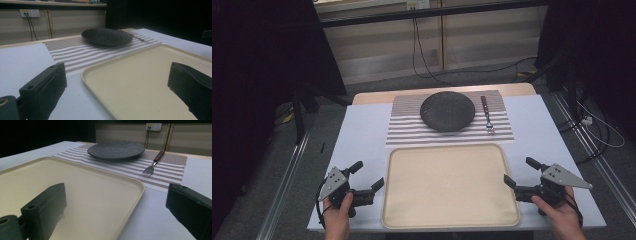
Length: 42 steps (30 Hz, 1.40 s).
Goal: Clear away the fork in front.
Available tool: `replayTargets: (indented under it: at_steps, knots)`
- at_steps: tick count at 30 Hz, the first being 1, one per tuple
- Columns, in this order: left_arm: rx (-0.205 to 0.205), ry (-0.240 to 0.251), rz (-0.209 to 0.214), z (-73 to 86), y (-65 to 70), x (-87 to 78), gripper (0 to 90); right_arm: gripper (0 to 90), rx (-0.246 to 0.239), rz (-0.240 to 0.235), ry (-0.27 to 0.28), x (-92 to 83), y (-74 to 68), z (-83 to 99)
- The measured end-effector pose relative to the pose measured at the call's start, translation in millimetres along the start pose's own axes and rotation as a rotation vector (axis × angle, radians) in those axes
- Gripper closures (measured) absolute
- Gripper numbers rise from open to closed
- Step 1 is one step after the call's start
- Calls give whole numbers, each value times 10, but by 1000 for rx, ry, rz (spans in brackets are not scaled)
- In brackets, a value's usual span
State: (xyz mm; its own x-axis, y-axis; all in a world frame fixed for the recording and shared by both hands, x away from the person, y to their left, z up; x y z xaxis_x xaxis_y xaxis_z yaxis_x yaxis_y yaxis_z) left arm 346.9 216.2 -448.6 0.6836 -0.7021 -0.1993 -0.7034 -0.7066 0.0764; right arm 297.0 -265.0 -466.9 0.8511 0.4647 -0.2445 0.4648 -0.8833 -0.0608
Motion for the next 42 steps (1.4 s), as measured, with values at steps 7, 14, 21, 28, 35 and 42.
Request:
replayTargets:
  at_steps: [7, 14, 21, 28, 35, 42]
  knots:
    - [-3, 4, 0, 0, -4, -14, 25, 25, -3, 3, -5, 15, 17, 0]
    - [-2, 1, 3, 7, -1, -27, 24, 25, -12, 5, -4, 68, 29, -31]
    - [3, -1, 2, 12, -3, -65, 24, 25, -37, 10, -2, 162, 46, -126]
    - [-3, 3, 3, 7, -2, -72, 24, 24, -64, 16, -32, 267, 75, -165]
    - [3, -6, 13, 16, 21, -56, 24, 25, -54, 40, -46, 352, 182, -203]
    - [-2, -4, 14, 14, 25, -47, 24, 25, -21, 75, -49, 522, 311, -291]
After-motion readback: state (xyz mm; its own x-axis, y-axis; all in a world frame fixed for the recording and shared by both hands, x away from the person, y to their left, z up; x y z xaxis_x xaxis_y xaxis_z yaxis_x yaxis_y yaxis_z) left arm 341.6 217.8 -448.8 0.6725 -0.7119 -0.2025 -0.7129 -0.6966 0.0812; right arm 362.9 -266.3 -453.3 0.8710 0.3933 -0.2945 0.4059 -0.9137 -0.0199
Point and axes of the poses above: each handheld gripper's, and its own axes: x roughly forward along the jaws, z roughly out of its underside, y roughly to its right, the point moved 5 cm from there along x, roughly forward along the jaws
